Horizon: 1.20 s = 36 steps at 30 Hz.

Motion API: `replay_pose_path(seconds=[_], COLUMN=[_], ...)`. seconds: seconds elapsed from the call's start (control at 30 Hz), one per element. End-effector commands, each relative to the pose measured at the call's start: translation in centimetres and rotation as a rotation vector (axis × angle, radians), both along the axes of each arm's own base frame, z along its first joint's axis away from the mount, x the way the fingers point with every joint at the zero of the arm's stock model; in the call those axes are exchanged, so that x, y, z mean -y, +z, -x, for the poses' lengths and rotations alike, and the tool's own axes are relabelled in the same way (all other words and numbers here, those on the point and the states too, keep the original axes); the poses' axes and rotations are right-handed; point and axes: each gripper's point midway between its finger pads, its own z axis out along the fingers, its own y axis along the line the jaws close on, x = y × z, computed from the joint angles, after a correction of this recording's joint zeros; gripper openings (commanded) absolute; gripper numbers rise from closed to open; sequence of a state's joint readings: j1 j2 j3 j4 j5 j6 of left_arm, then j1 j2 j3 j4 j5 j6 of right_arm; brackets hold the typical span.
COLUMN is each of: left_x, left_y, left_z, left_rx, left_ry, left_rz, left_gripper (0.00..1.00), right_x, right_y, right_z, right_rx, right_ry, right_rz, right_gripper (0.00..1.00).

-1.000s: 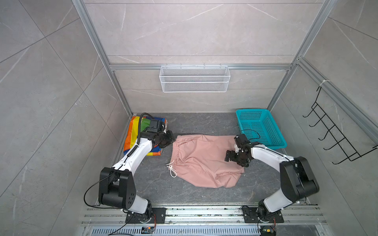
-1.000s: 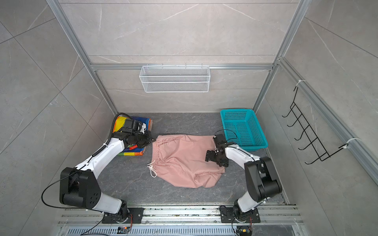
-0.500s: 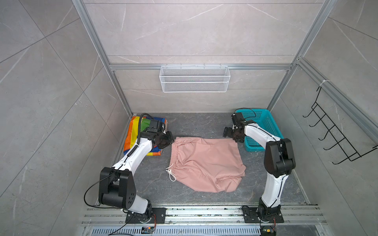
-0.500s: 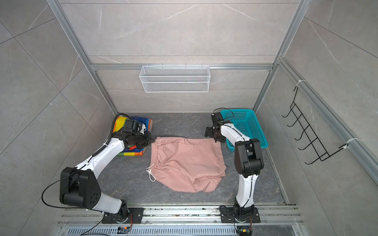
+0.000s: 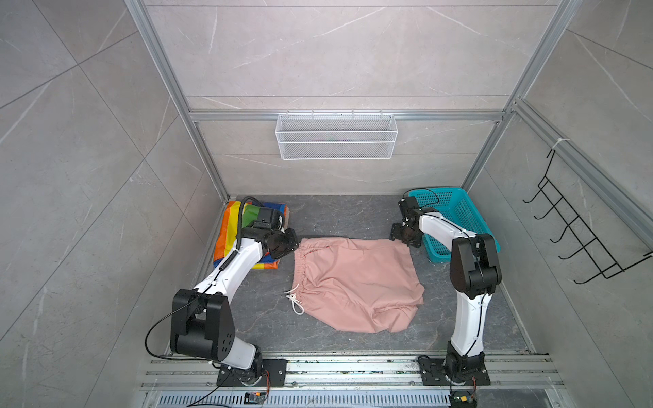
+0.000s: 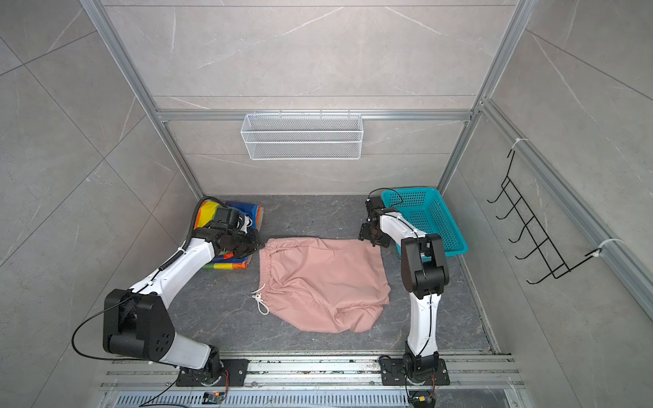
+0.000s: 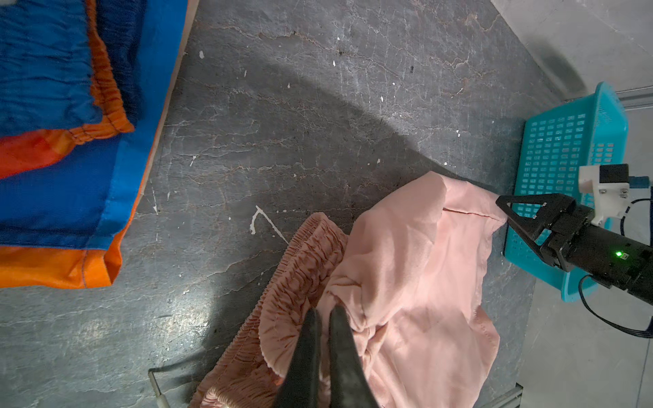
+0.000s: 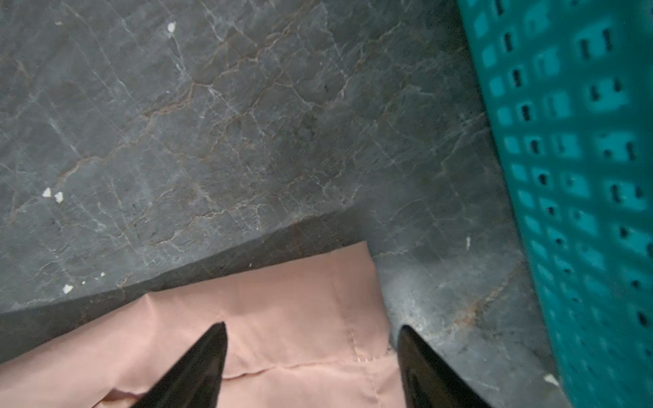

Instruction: Fold and stack the shorts

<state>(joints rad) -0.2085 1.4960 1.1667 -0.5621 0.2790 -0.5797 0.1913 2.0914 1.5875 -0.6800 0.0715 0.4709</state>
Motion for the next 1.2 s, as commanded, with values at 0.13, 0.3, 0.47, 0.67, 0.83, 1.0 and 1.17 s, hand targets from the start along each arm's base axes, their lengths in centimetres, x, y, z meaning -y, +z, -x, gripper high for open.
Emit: replay_pose_path(seconds=[0.13, 0.3, 0.47, 0.67, 0.83, 1.0, 1.17], left_x=[-0.3, -0.3, -0.4, -0.7, -1.5, -4.1, -6.2], left_y=[1.4, 1.4, 1.6, 1.9, 2.3, 4.7, 10.1], left_z=[-0.1, 0.1, 0.4, 0.6, 0.4, -1.0, -3.3], left_rx=[0.035, 0.039, 0.048, 0.057, 0.054, 0.084, 0.195], left_ry=[-0.002, -0.001, 0.0, 0.006, 0.034, 0.118, 0.168], left_rz=[-0.007, 0.002, 0.003, -0.003, 0.004, 0.017, 0.036], left_gripper=[0.0, 0.0, 0.0, 0.0, 0.0, 0.0, 0.0], right_x=[0.0, 0.2, 0.2, 0.1, -0.3, -0.6, -0.7], right_y=[-2.5, -3.6, -4.4, -3.3, 0.4, 8.3, 19.9], right_z=[0.8, 1.1, 1.5, 1.1, 0.3, -1.2, -2.7], right_rx=[-0.051, -0.077, -0.087, -0.065, -0.007, 0.131, 0.355], right_ry=[0.002, 0.002, -0.003, -0.002, 0.011, 0.029, 0.05], right_rz=[0.001, 0.013, 0.015, 0.009, -0.006, -0.029, -0.056], right_gripper=[0.63, 0.6, 0.38, 0.11, 0.0, 0.0, 0.0])
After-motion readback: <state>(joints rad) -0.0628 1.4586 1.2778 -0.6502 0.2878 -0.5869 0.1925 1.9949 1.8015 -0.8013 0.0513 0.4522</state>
